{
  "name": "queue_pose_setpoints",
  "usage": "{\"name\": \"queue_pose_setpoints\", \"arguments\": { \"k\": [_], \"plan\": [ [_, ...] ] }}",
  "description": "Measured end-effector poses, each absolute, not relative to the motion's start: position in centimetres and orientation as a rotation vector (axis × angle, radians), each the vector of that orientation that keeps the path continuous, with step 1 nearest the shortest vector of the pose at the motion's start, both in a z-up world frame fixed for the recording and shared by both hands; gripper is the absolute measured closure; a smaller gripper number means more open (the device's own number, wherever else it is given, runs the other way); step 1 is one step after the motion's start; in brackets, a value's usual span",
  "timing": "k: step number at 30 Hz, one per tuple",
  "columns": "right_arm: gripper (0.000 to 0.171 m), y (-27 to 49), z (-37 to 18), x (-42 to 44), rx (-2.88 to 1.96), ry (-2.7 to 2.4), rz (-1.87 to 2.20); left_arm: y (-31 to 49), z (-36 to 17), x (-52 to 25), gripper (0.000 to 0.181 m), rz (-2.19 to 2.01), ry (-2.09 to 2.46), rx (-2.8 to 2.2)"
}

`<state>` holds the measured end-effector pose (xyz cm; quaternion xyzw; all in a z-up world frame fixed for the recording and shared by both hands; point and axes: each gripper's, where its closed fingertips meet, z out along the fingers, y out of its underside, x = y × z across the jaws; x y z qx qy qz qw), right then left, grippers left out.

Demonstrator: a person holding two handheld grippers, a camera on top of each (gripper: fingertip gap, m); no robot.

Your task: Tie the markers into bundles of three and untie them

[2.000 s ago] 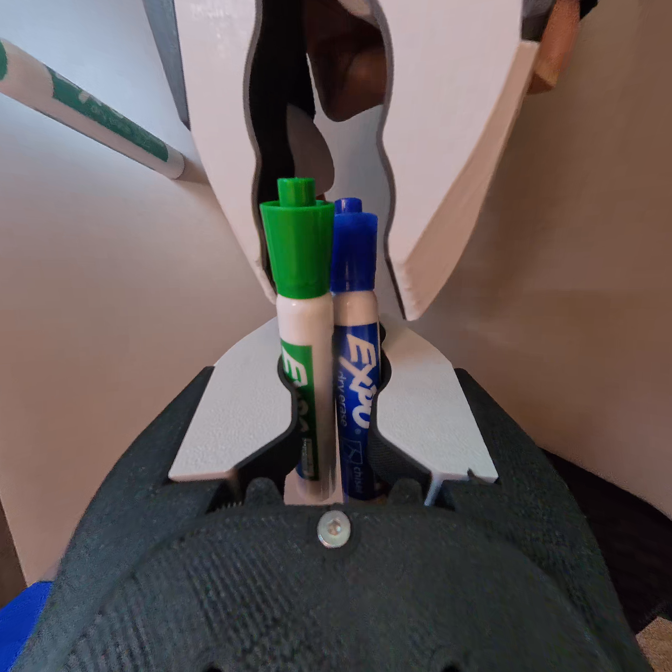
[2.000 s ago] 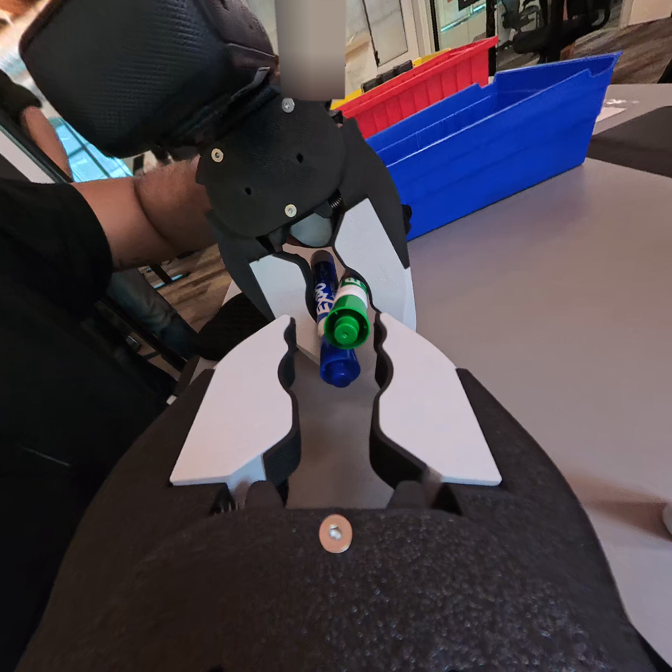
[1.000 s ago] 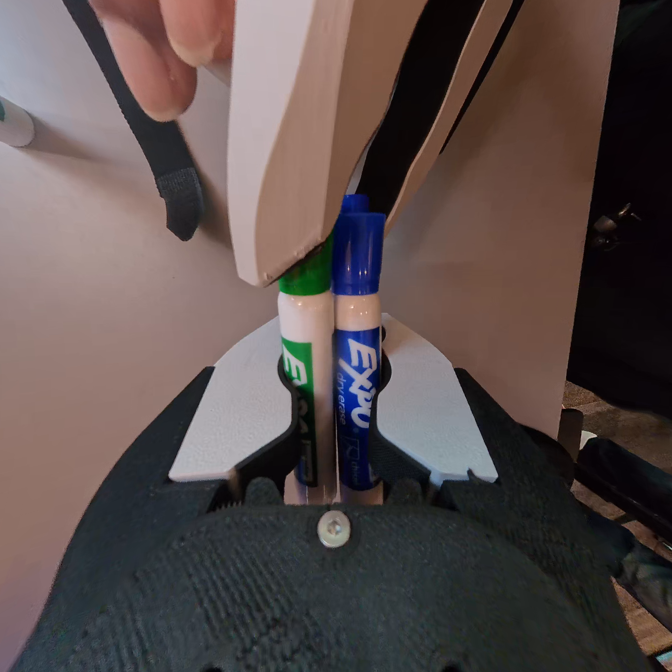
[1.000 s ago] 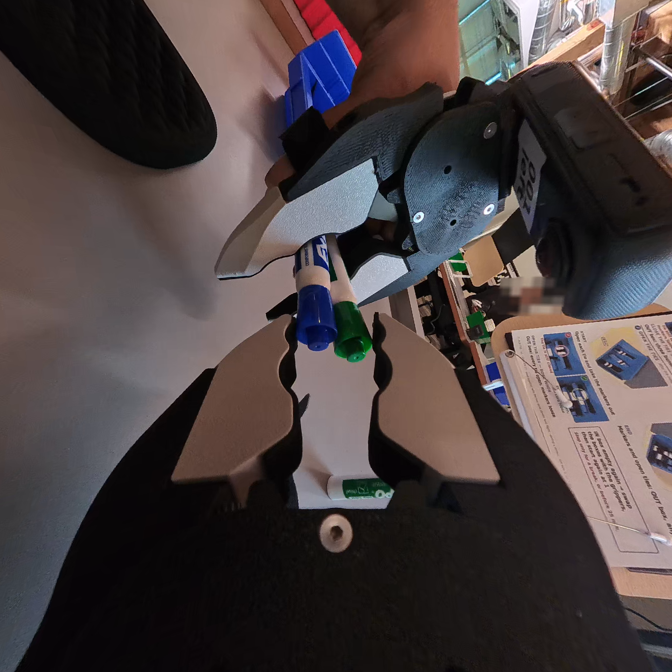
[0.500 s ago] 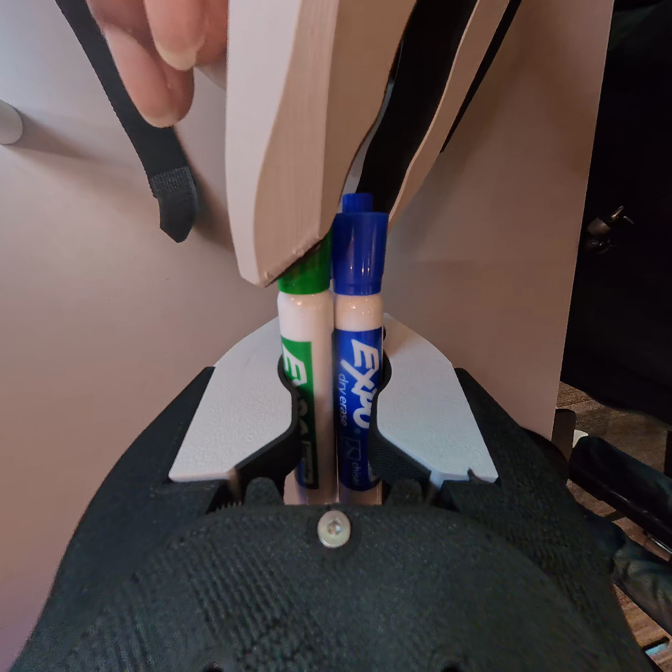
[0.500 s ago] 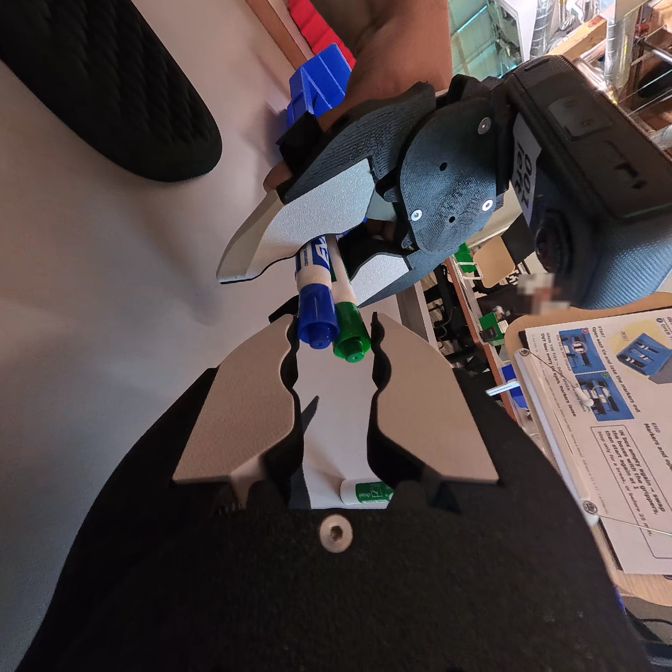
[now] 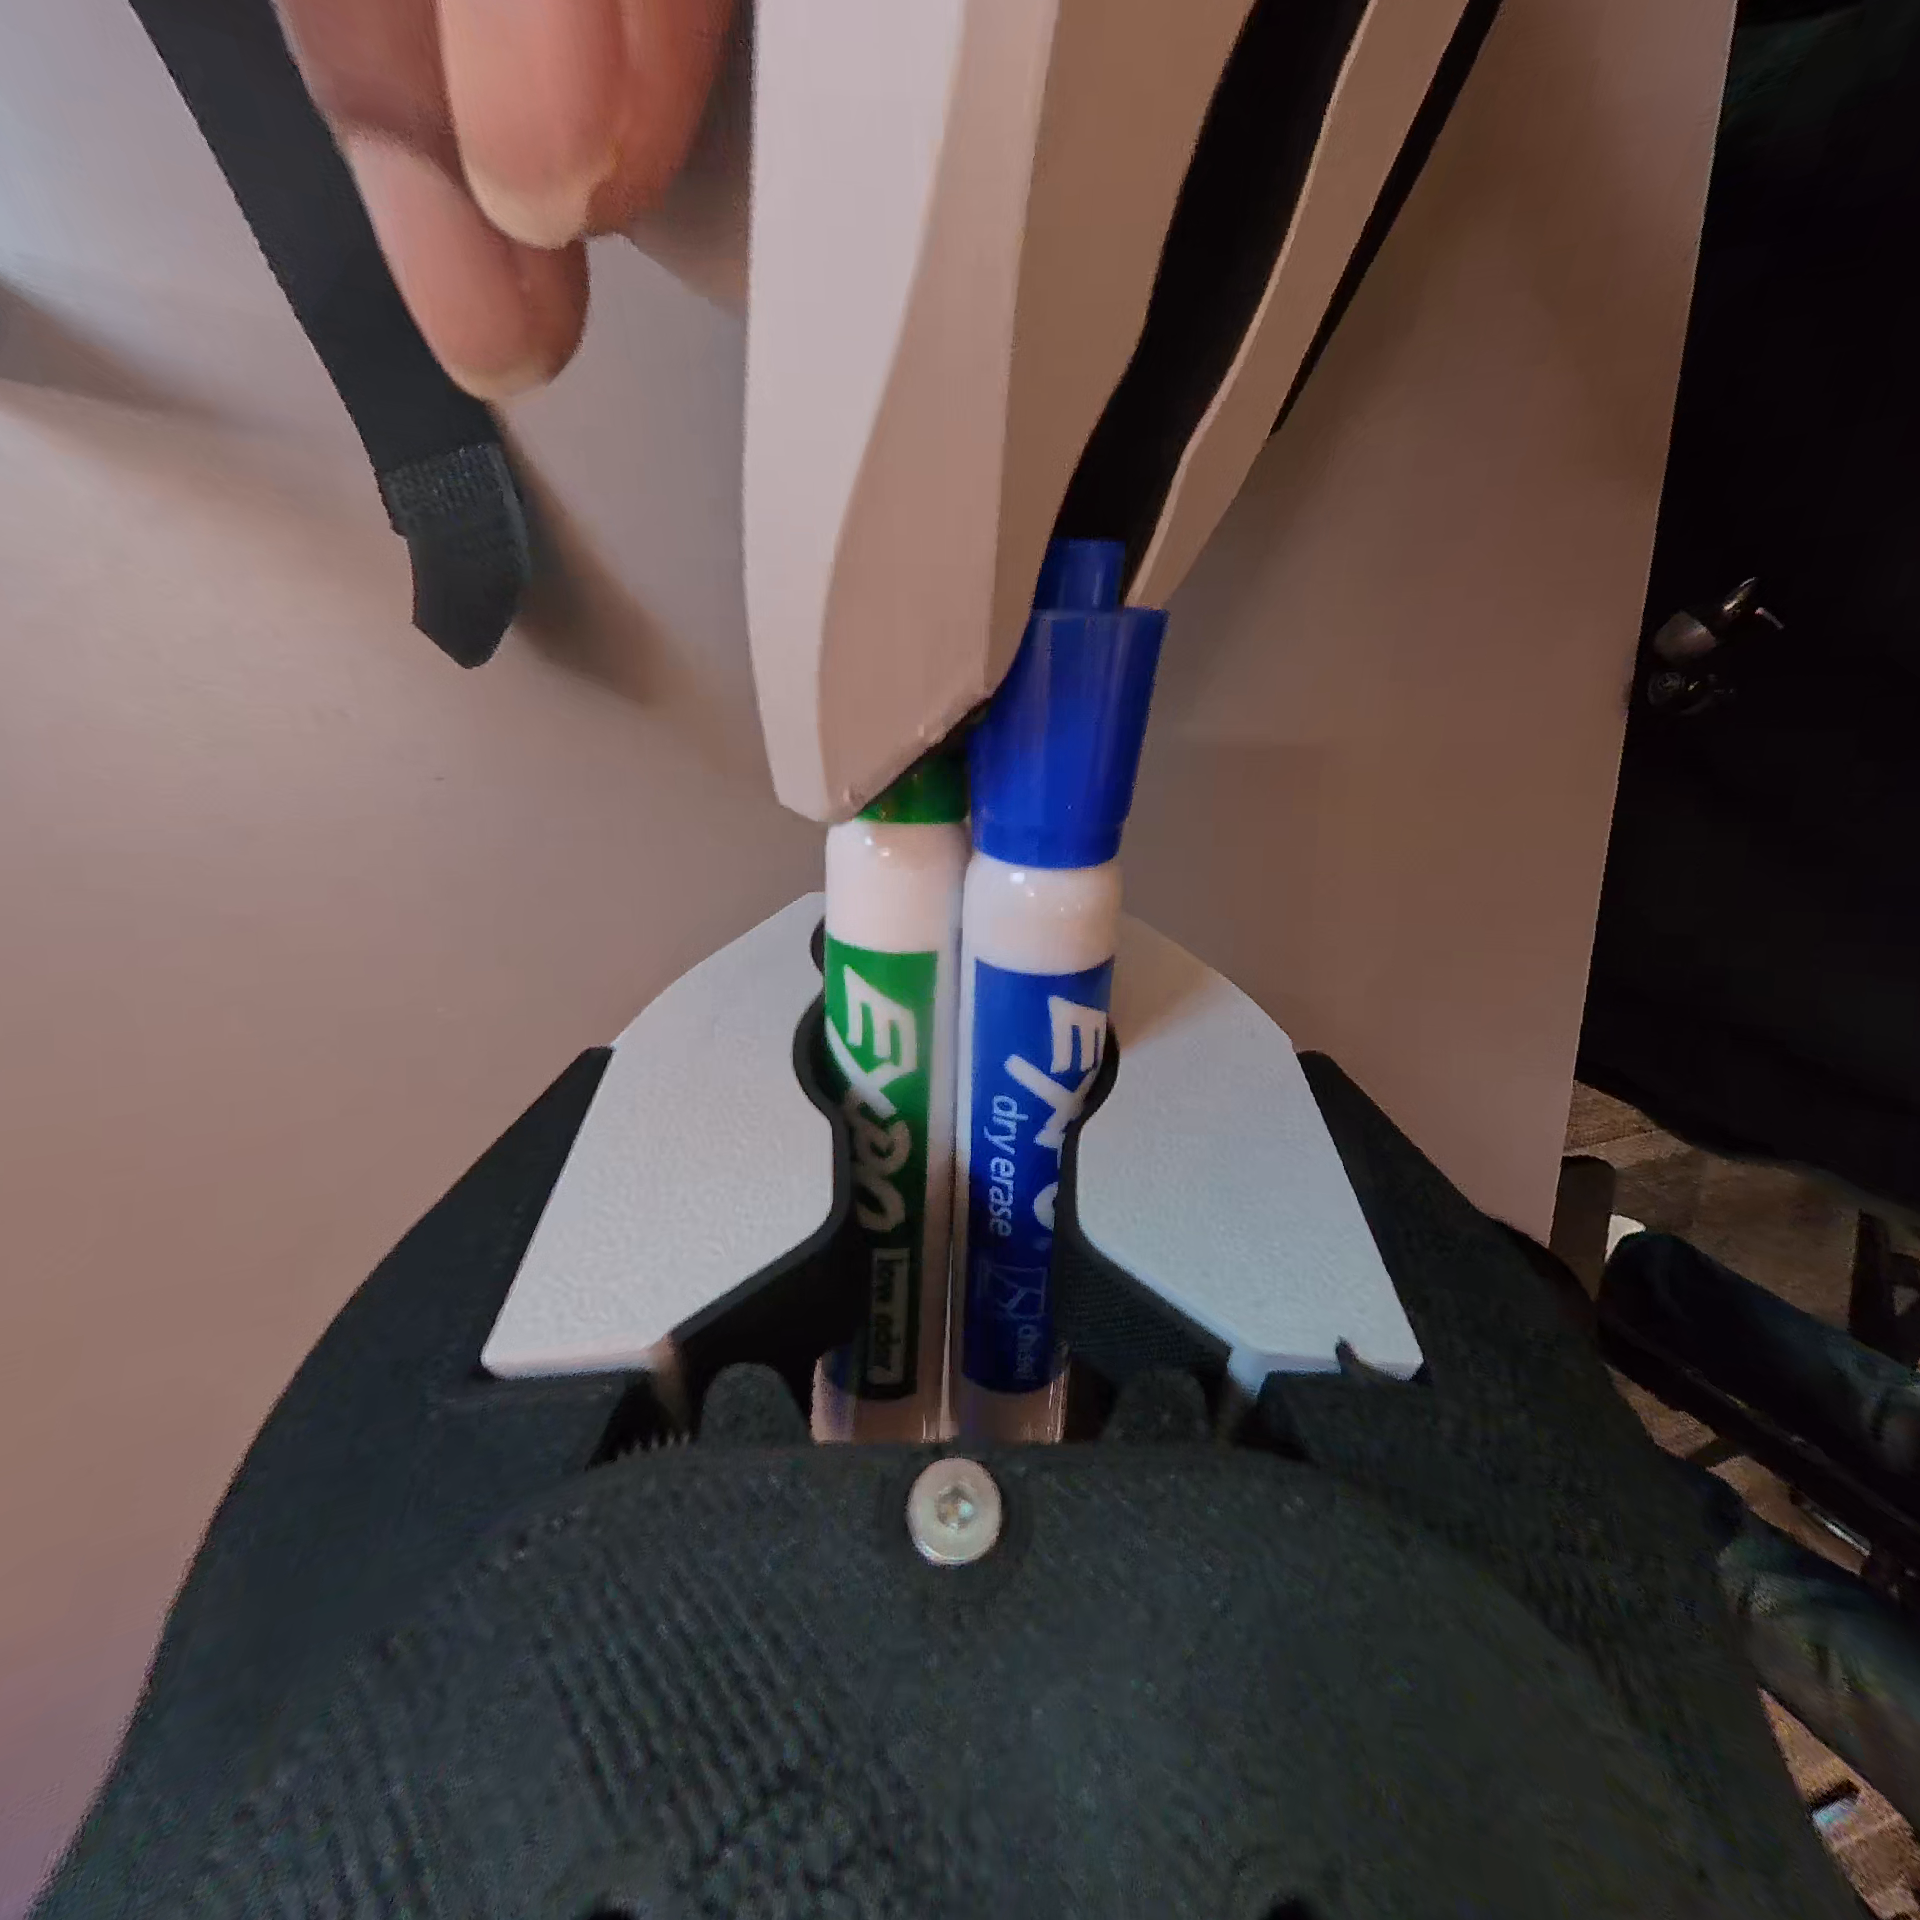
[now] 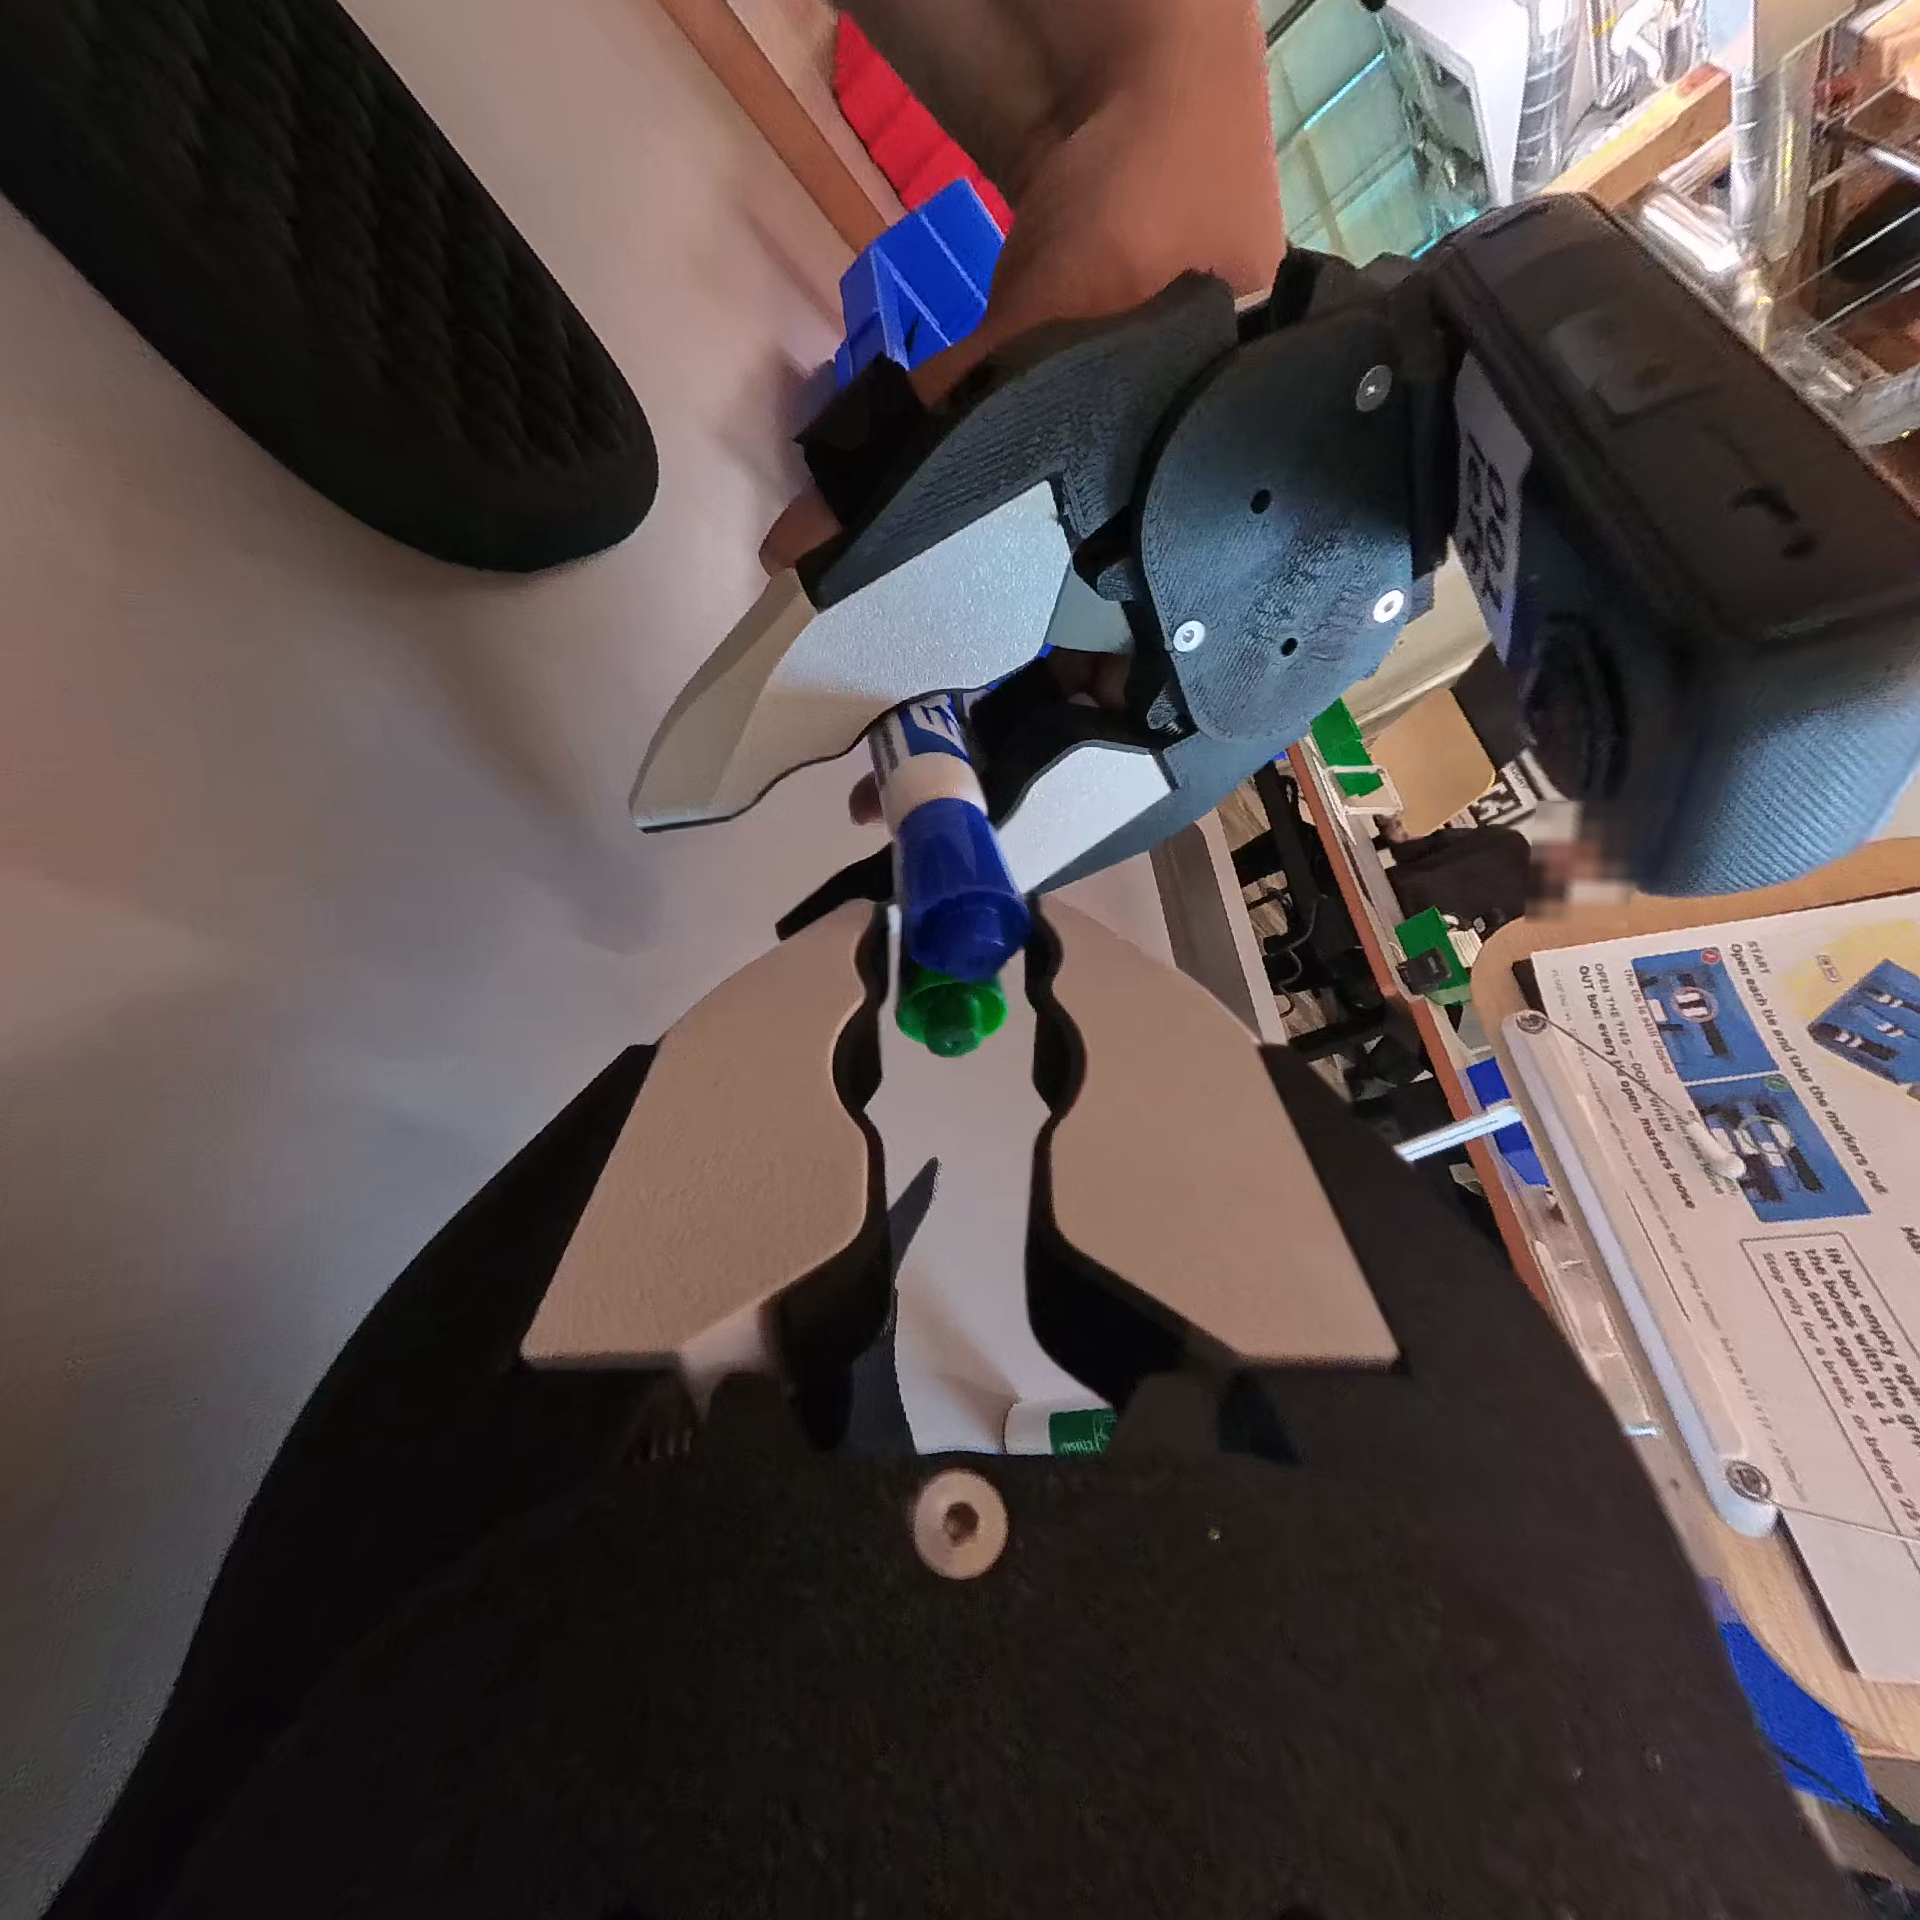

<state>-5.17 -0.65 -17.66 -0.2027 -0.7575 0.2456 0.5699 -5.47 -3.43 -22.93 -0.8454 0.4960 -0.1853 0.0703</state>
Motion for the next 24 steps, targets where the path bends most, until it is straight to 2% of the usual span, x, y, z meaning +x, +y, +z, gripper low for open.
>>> {"name": "queue_pose_setpoints", "arguments": {
  "k": [4,7,12,18,22,24],
  "plan": [
    [0.126,-0.8,-17.7,-5.3,-0.497,-1.789,0.582,-2.9,-22.7,-5.6,0.141,-0.522,1.481,-2.535],
    [0.110,0.0,-17.5,-5.3,-0.693,-1.787,0.747,-2.1,-23.0,-6.5,0.141,-0.385,1.488,-2.538],
    [0.104,1.6,-17.1,-5.6,-1.178,-1.677,1.207,-0.4,-22.9,-7.8,0.140,-0.152,1.443,-2.512],
    [0.114,1.0,-18.3,-6.1,-1.486,-1.594,1.562,0.8,-22.7,-8.1,0.141,-0.020,1.415,-2.487],
    [0.128,1.0,-17.7,-6.3,-1.529,-1.527,1.646,1.0,-22.7,-8.1,0.141,-0.001,1.416,-2.489],
    [0.129,1.1,-17.7,-6.3,-1.519,-1.523,1.637,1.0,-22.8,-8.1,0.141,-0.006,1.415,-2.493]
  ]
}}
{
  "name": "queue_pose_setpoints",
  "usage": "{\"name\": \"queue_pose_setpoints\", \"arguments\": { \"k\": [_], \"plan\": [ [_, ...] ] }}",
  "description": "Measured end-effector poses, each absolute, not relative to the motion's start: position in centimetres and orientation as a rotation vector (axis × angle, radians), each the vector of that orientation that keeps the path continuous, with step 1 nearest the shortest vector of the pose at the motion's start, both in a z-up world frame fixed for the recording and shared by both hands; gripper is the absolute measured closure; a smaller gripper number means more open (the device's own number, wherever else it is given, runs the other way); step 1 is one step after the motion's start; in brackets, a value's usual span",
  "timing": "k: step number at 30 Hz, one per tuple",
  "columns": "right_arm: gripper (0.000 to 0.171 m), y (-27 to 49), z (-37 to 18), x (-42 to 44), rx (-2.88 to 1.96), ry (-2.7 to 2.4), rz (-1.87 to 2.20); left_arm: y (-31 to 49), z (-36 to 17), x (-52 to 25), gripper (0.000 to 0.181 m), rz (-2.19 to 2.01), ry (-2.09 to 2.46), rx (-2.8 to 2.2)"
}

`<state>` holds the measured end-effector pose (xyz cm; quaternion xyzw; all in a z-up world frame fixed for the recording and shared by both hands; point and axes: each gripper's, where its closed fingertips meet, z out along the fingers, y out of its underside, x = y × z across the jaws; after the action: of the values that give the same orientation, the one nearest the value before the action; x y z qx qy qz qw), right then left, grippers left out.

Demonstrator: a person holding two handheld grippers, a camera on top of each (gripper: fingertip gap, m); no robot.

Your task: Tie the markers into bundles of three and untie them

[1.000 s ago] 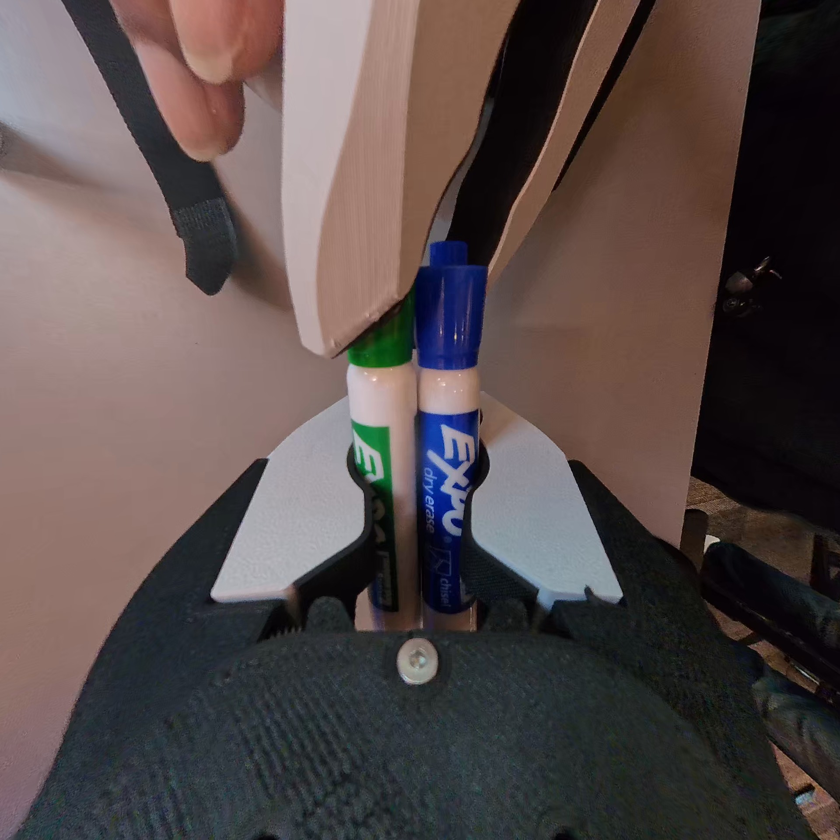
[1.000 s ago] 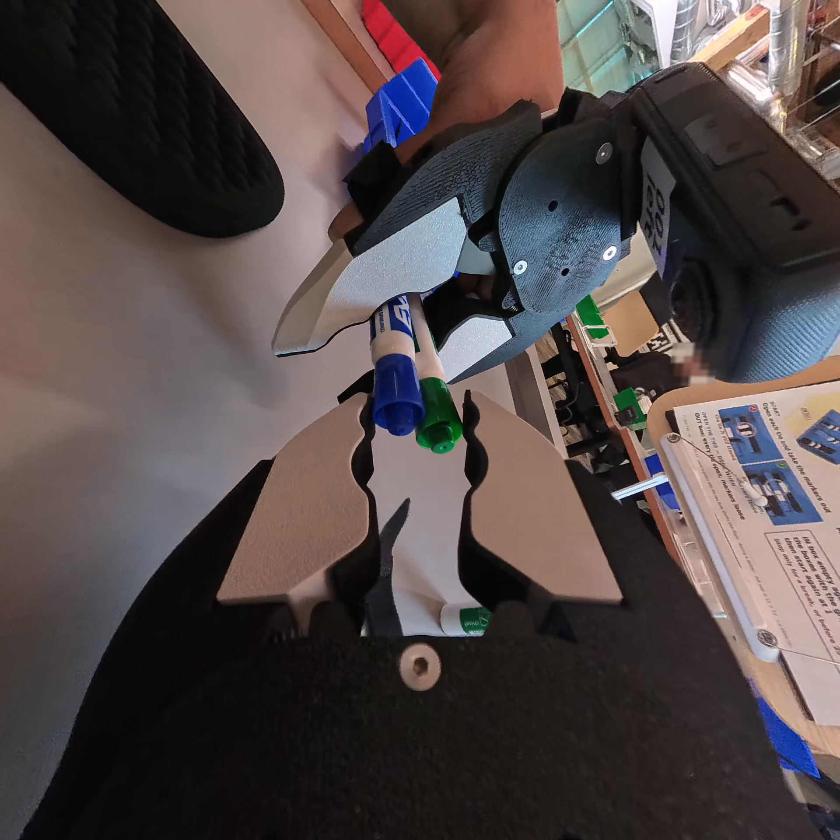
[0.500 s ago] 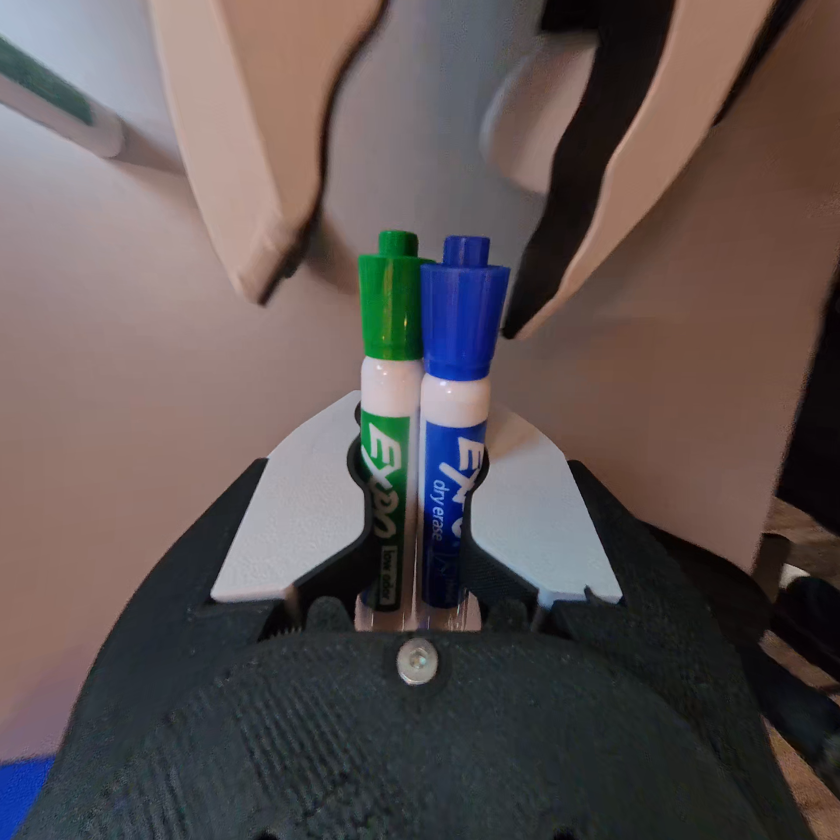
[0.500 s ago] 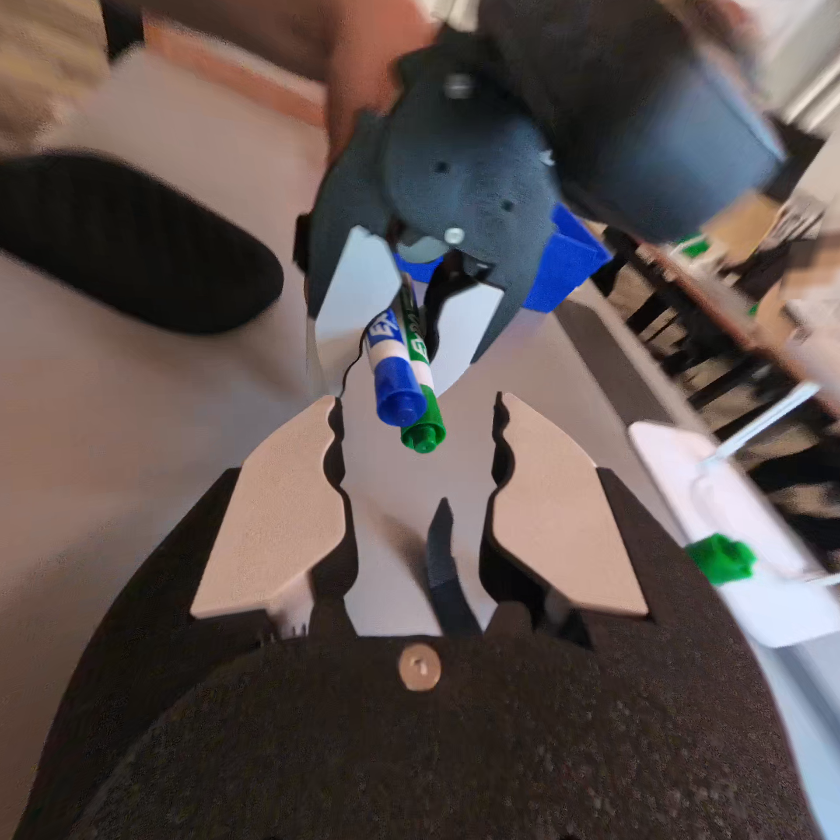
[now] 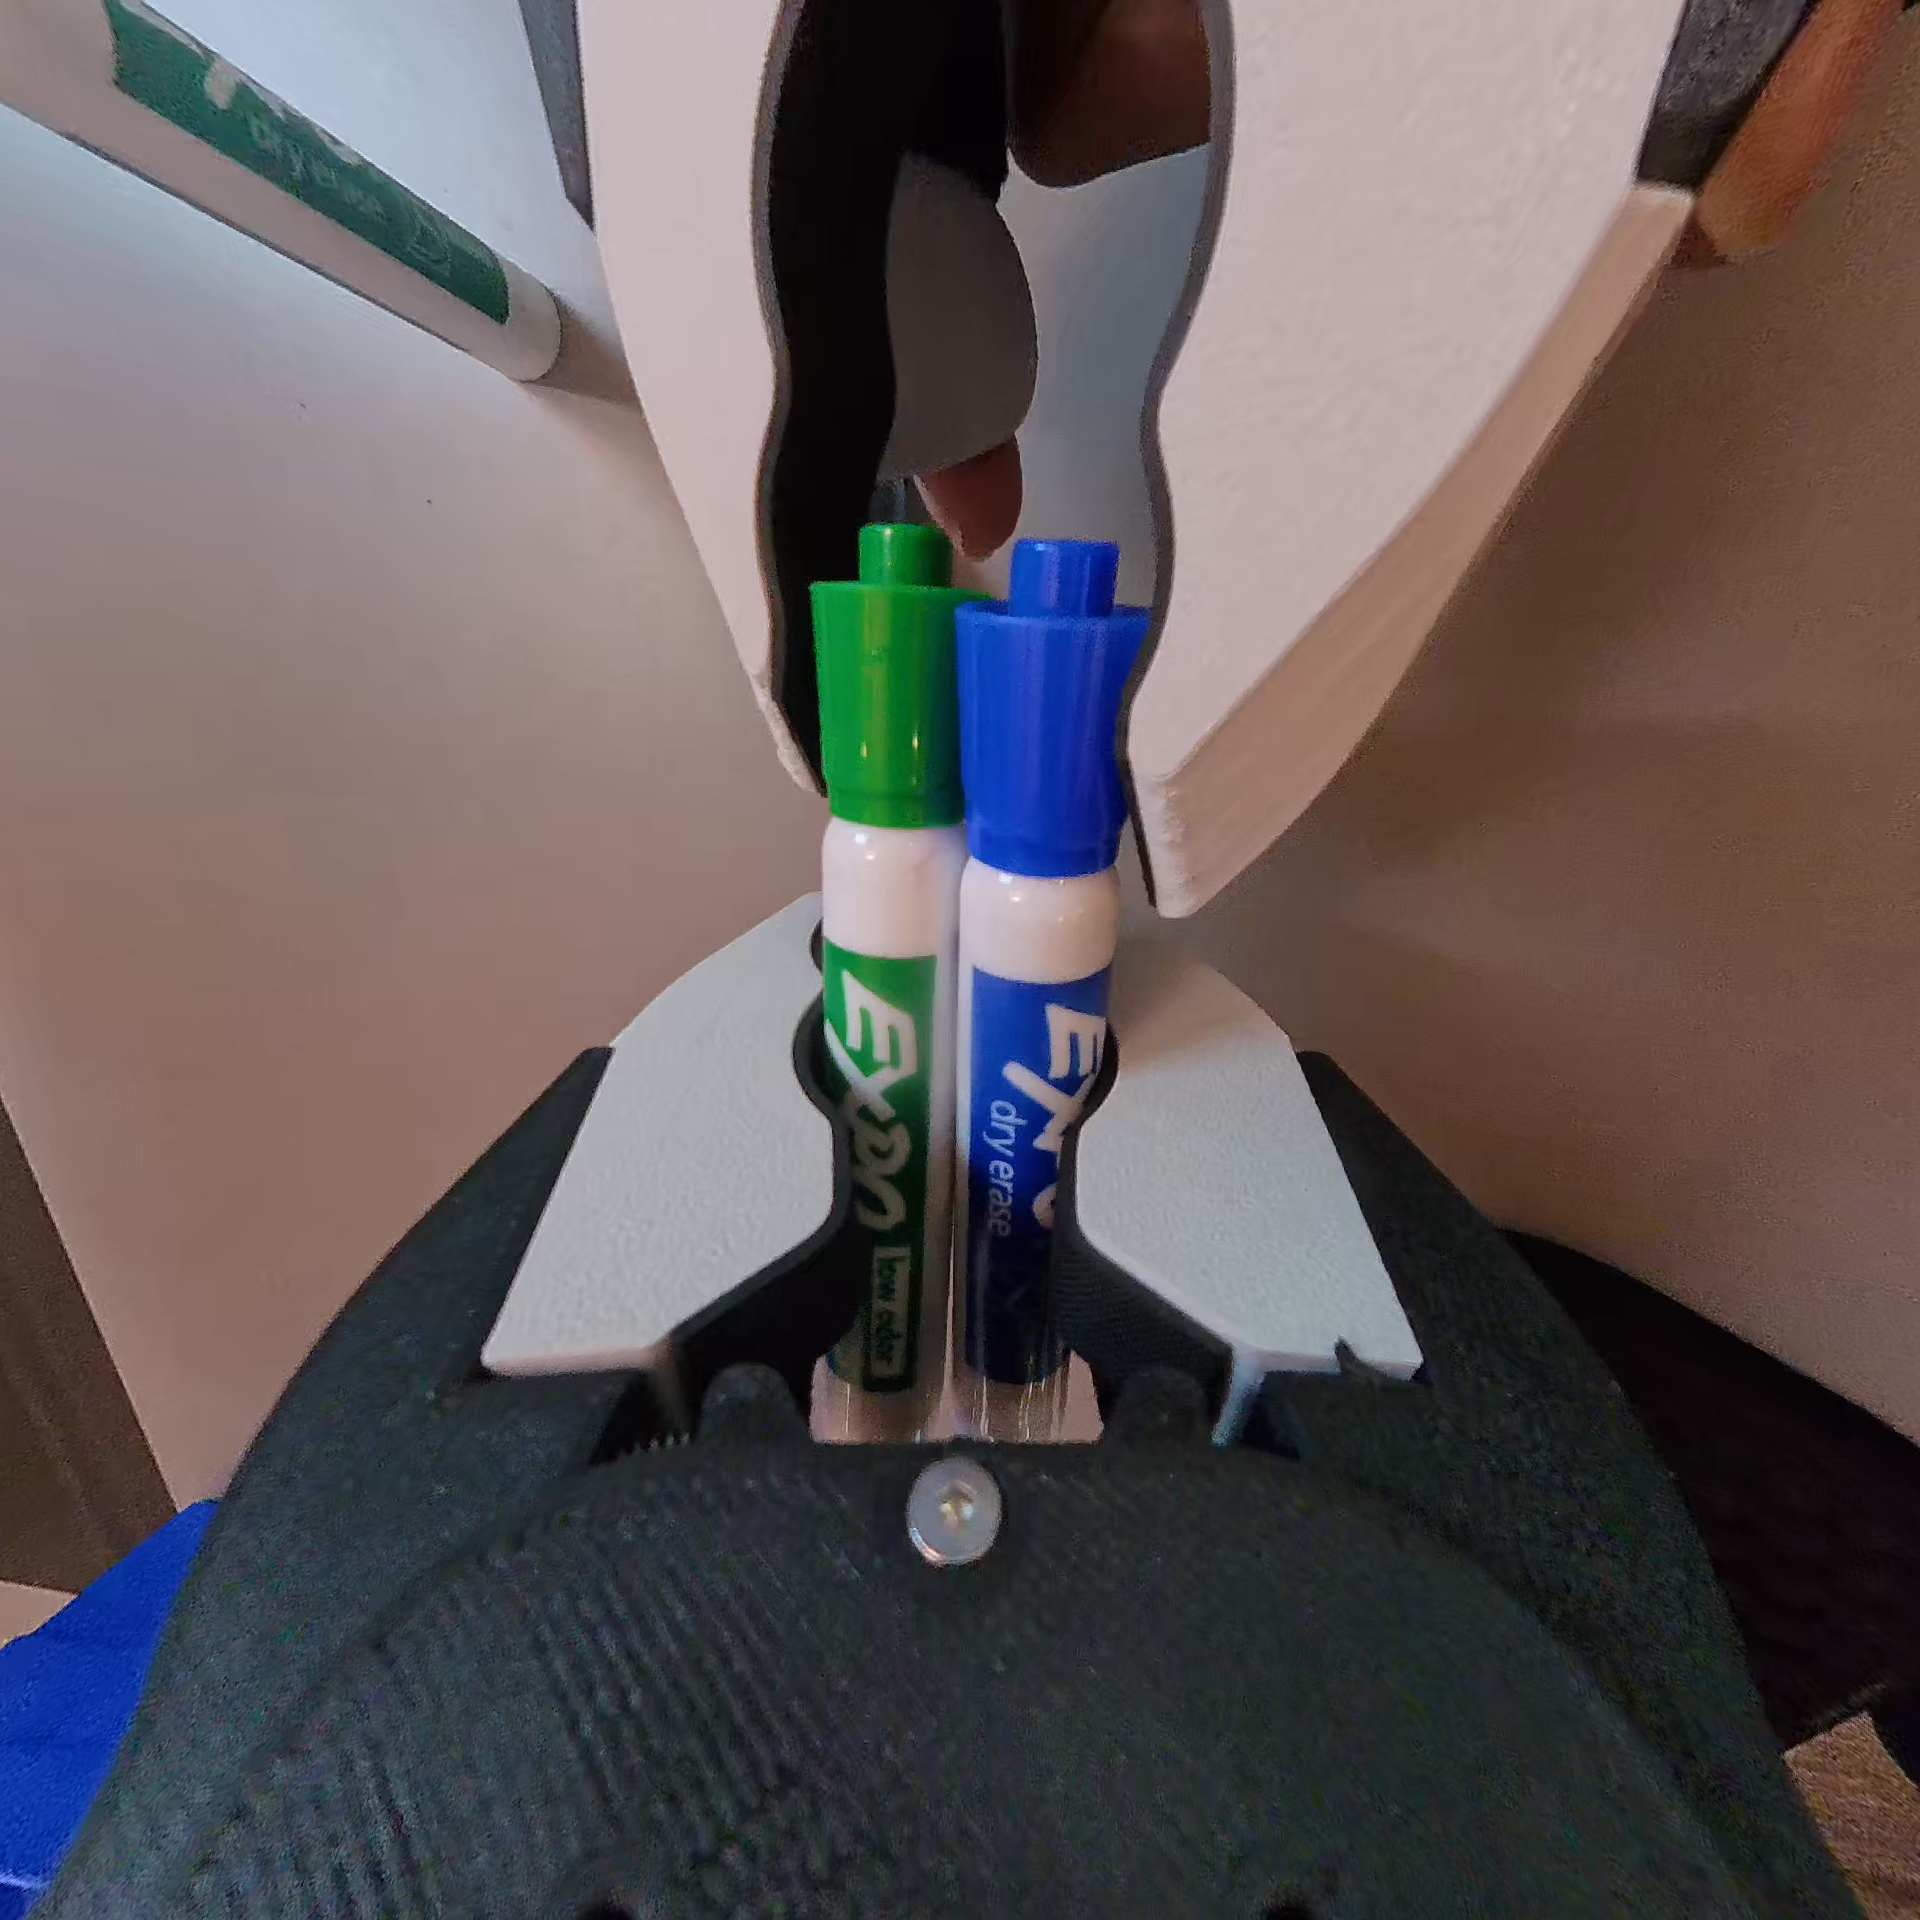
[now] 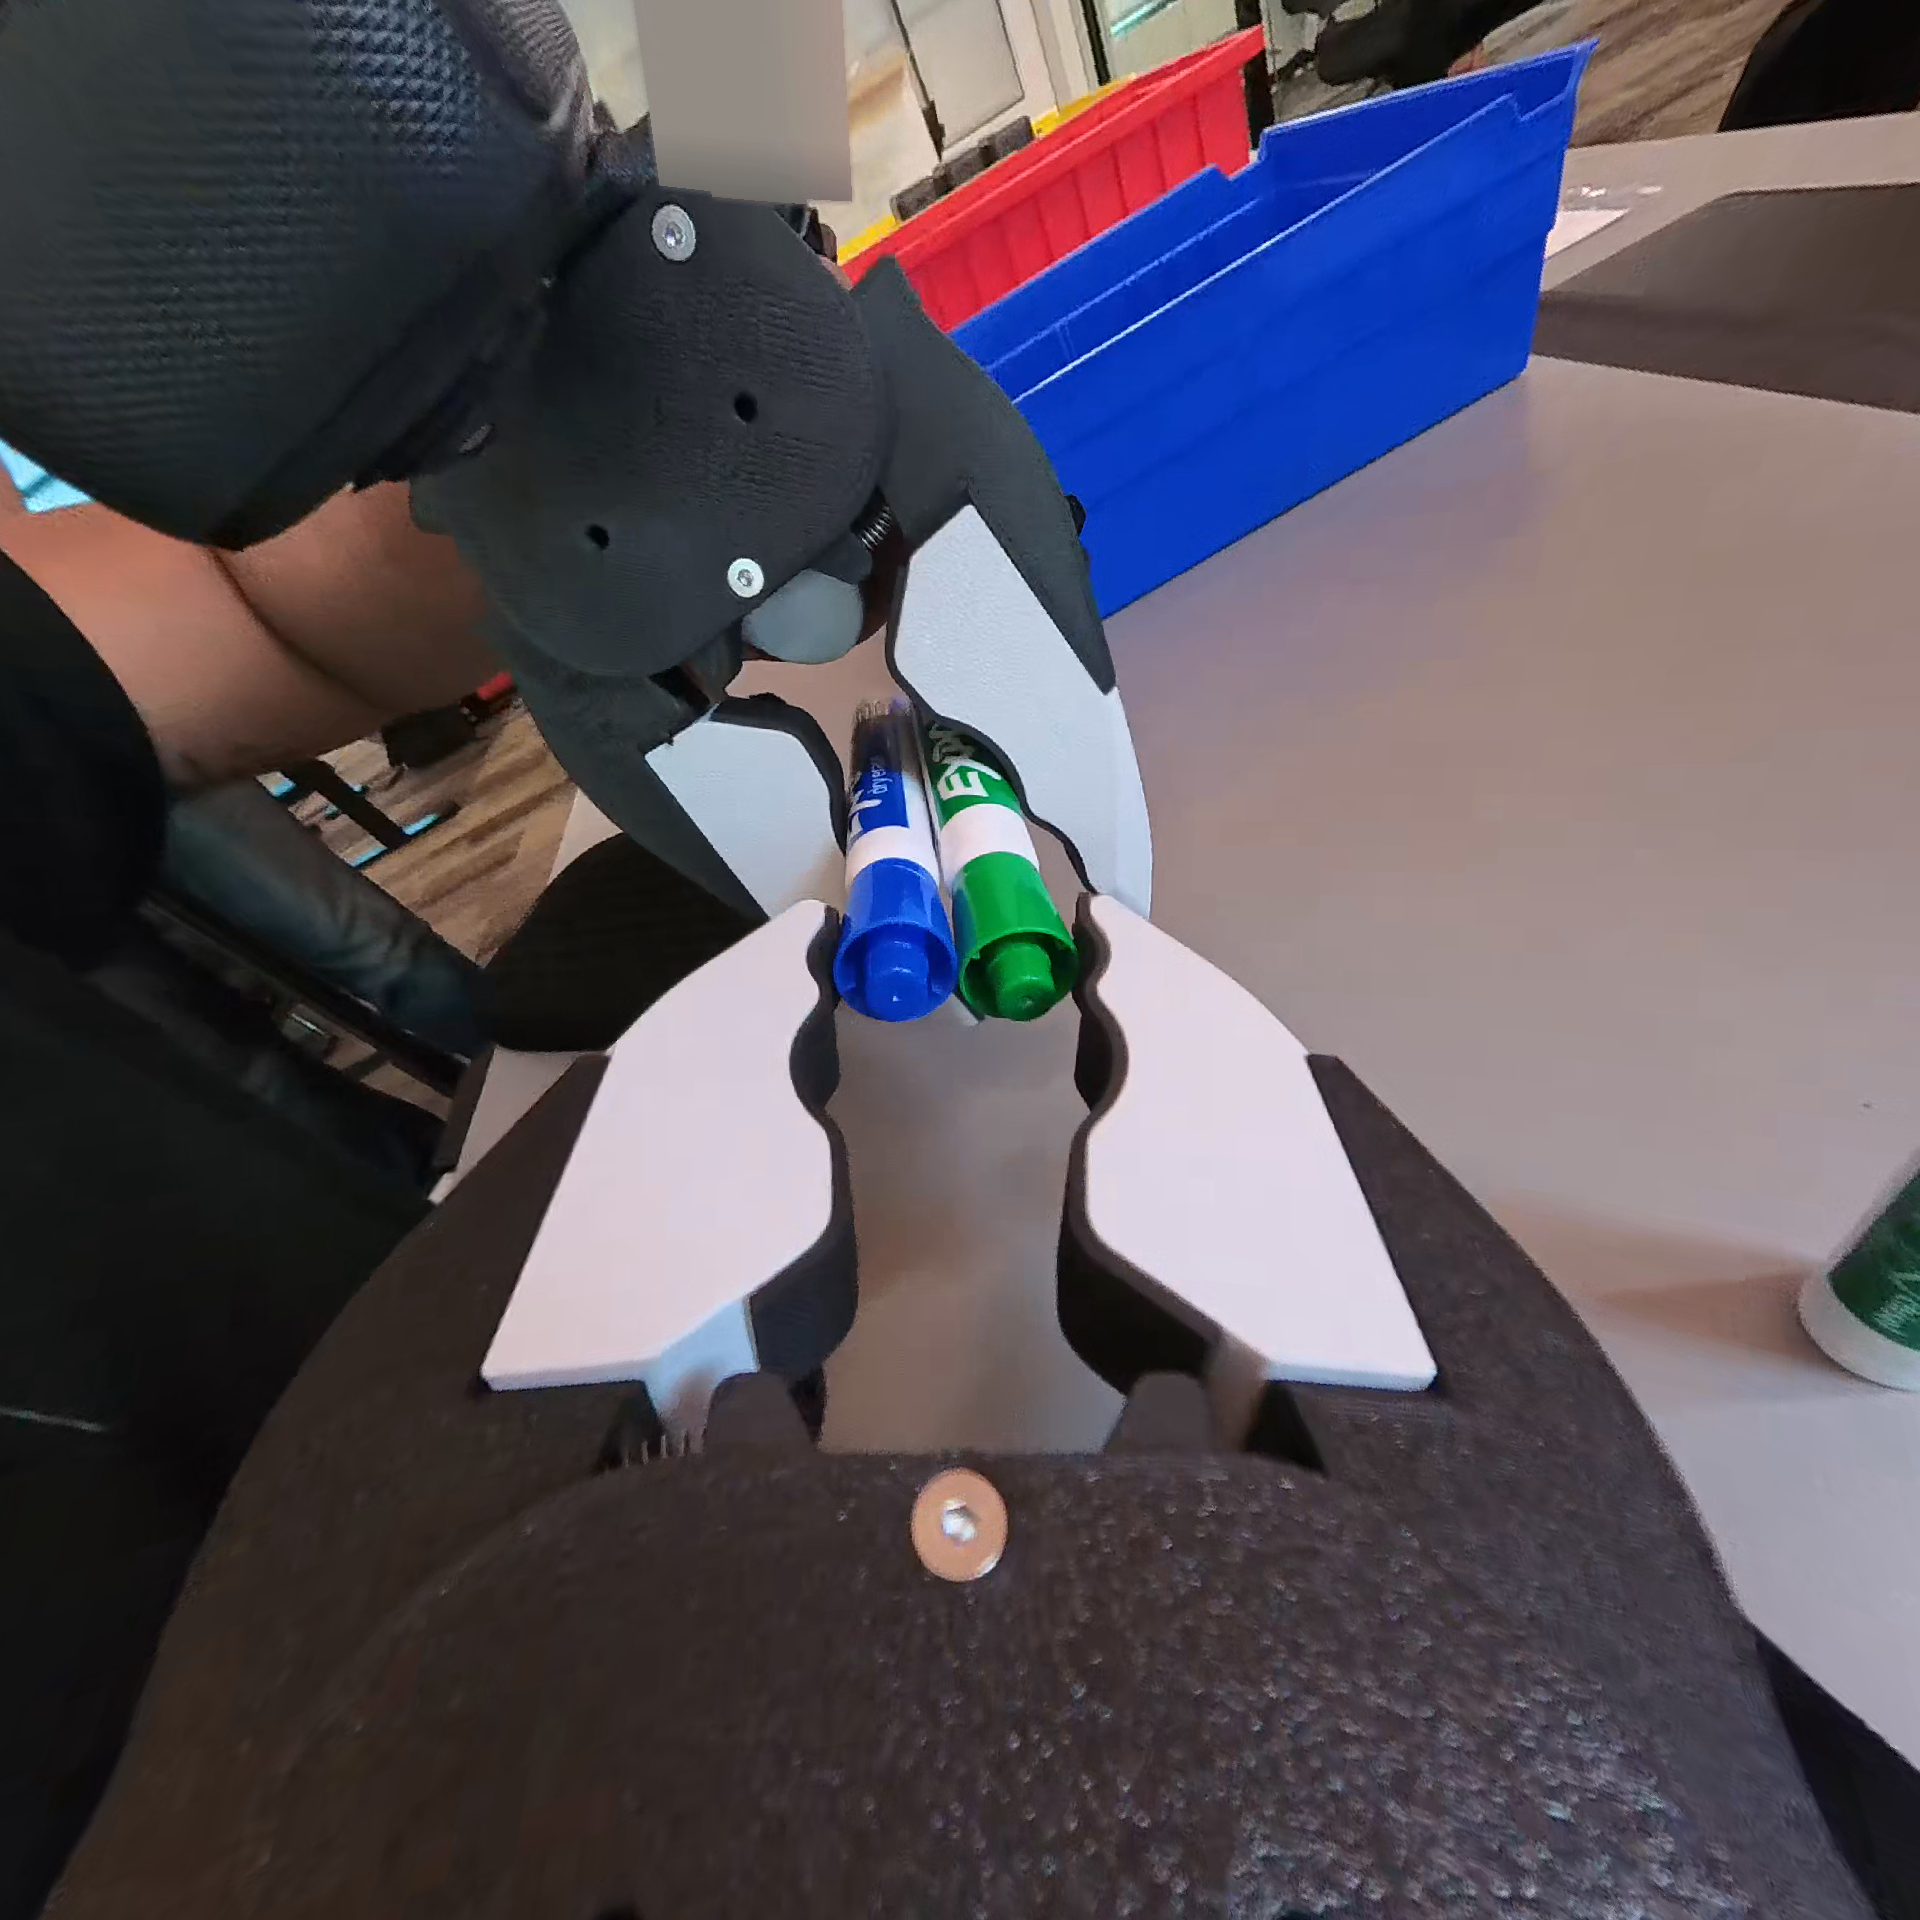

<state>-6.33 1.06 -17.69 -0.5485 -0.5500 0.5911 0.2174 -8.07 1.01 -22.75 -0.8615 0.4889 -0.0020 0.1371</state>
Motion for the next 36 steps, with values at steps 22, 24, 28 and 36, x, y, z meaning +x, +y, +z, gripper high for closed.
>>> {"name": "queue_pose_setpoints", "arguments": {
  "k": [22,24,28,36],
  "plan": [
    [0.125,8.5,-12.3,-2.6,-1.274,-1.600,1.146,1.2,-21.9,-9.6,0.141,-0.006,1.377,-2.502],
    [0.129,12.2,-13.3,-1.6,-1.318,-1.763,0.838,0.9,-22.2,-10.5,0.141,0.014,1.383,-2.531],
    [0.125,15.0,-15.4,-2.7,-1.323,-2.055,0.569,1.1,-22.6,-11.2,0.141,0.040,1.400,-2.573],
    [0.134,14.4,-16.8,-4.9,-1.375,-2.352,0.542,0.9,-23.3,-11.7,0.141,0.047,1.388,-2.604]
  ]
}}
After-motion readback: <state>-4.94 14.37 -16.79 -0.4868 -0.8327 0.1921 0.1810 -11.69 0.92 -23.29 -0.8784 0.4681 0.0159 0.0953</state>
